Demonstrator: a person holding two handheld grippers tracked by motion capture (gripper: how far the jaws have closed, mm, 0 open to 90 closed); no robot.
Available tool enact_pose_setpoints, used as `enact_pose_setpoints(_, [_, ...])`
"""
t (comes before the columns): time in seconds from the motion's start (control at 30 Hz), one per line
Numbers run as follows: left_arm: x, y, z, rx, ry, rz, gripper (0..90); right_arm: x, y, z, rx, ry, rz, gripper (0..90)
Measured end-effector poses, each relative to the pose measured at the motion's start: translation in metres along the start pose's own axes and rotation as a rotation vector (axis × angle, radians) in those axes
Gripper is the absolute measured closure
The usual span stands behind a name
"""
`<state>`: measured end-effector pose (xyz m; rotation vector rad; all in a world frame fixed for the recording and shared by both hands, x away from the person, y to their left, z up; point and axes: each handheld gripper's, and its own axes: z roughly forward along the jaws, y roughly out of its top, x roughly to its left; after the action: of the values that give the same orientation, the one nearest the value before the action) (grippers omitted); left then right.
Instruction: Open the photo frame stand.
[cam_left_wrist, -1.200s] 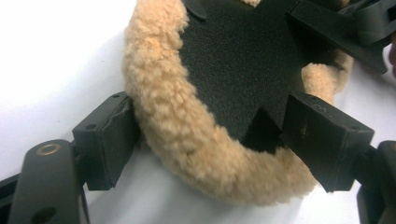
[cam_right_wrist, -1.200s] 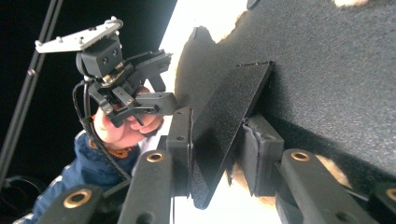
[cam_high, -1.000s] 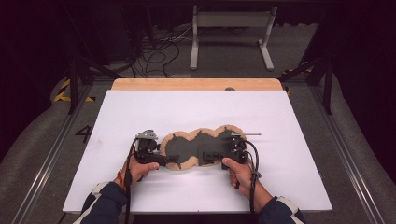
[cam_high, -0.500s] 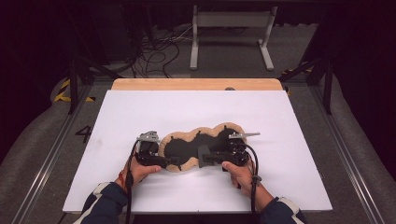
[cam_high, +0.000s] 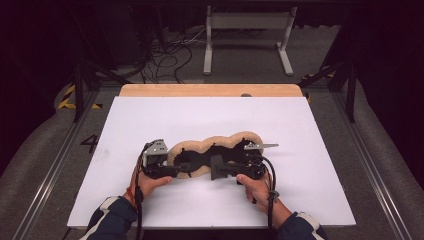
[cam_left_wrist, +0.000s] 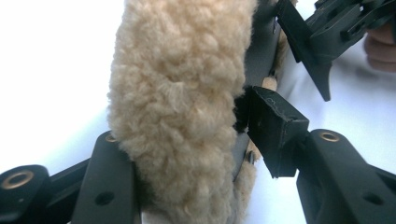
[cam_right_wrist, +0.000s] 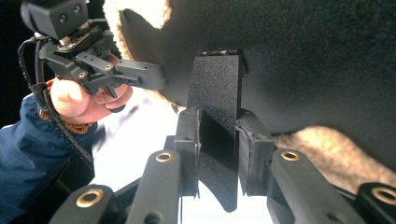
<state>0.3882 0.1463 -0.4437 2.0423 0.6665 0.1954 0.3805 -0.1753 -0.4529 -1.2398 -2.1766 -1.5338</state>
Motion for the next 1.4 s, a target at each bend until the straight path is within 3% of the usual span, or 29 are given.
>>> enact_pose_setpoints(0.23, [-0.007,0.004,0.002,-0.01,0.068,0.064,47.7,-0.001,0.001,-0.002,-0.009,-0.02,-0.004,72.0])
enact_pose_setpoints(0.33, [-0.007,0.002,0.003,-0.008,0.066,0.062,47.5,0.001,0.0,-0.001,-0.007,-0.037,-0.03,71.5])
enact_pose_setpoints(0.5, [-0.009,0.0,0.002,-0.006,0.056,0.095,48.1,0.004,-0.004,0.0,-0.005,-0.07,-0.09,70.8])
enact_pose_setpoints(0.77, [-0.012,0.0,-0.002,0.007,0.053,0.112,47.0,0.012,-0.007,-0.002,0.021,-0.119,-0.14,69.4])
enact_pose_setpoints(1.4, [-0.016,-0.003,-0.011,0.017,0.038,0.127,44.4,0.021,-0.013,-0.01,0.055,-0.164,-0.239,67.0])
